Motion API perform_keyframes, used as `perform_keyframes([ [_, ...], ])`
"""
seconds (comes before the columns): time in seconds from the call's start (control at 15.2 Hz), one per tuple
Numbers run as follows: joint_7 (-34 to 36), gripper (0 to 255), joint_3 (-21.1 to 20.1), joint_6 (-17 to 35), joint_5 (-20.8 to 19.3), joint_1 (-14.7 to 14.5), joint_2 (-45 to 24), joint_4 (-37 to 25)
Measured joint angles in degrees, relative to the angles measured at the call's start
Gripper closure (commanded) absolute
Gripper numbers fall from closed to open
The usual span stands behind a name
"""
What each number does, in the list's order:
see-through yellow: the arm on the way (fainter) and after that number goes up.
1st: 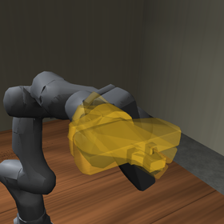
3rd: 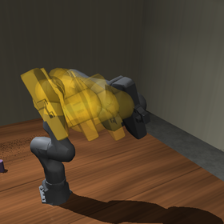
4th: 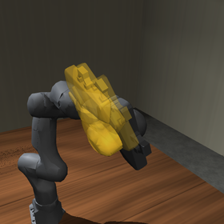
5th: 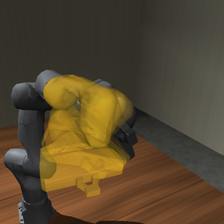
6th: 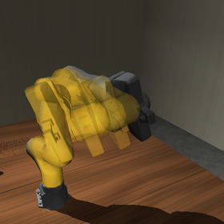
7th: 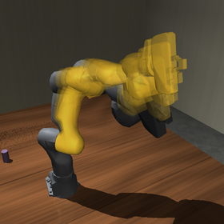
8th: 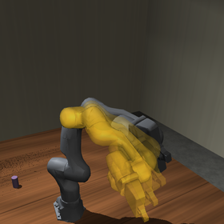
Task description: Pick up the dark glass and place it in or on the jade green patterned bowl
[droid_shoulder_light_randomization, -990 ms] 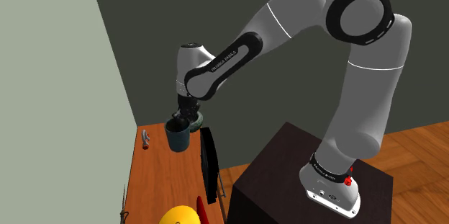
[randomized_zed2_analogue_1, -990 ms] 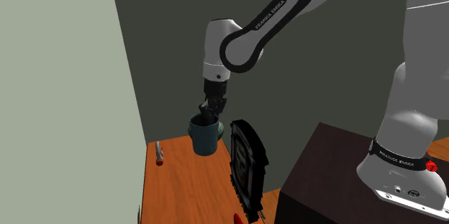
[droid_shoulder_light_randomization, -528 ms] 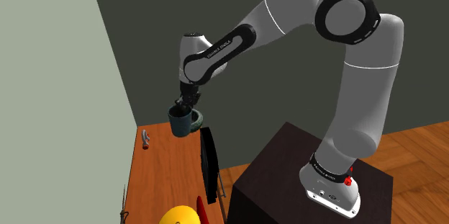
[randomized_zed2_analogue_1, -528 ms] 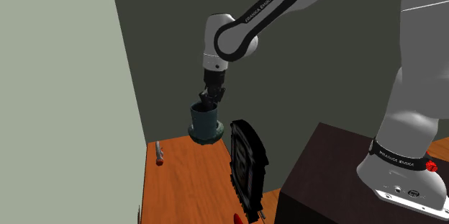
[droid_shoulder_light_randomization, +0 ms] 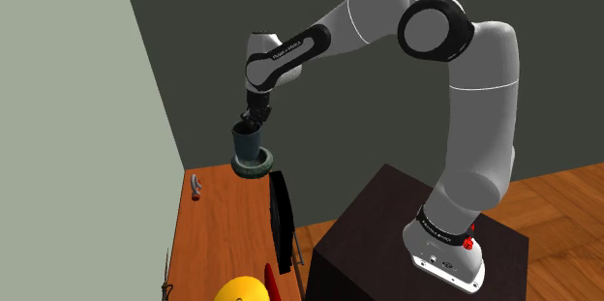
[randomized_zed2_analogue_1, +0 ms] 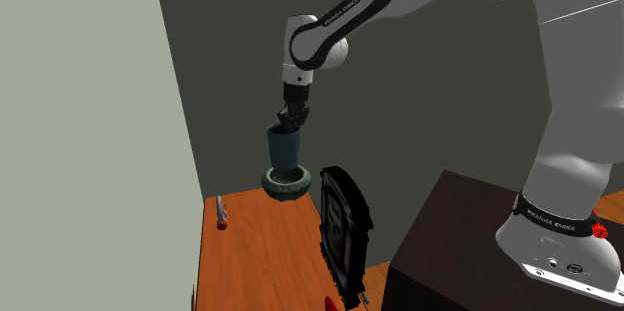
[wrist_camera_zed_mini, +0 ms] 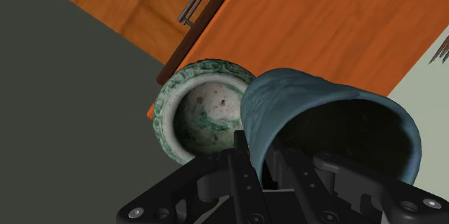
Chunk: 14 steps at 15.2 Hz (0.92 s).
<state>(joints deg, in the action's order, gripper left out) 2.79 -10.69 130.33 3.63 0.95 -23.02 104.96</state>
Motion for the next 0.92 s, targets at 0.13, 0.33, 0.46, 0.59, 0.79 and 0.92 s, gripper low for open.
perform_keyframes([
  [0.13,-1.7,255,0.6,-1.8,-0.1,1.1,-1.8,-3.4],
  [0.33,-3.7,255,1.3,-6.2,-0.4,2.5,-5.7,-10.8],
  [0.46,-4.3,255,1.2,-9.3,-0.4,2.6,-5.7,-11.6],
  [0.59,-4.4,255,1.2,-10.1,-0.5,2.6,-5.8,-11.9],
  [0.79,-4.6,255,1.4,-11.8,-0.6,2.4,-5.8,-12.6],
  [0.92,-4.3,255,1.7,-13.5,-0.7,2.2,-6.0,-13.4],
])
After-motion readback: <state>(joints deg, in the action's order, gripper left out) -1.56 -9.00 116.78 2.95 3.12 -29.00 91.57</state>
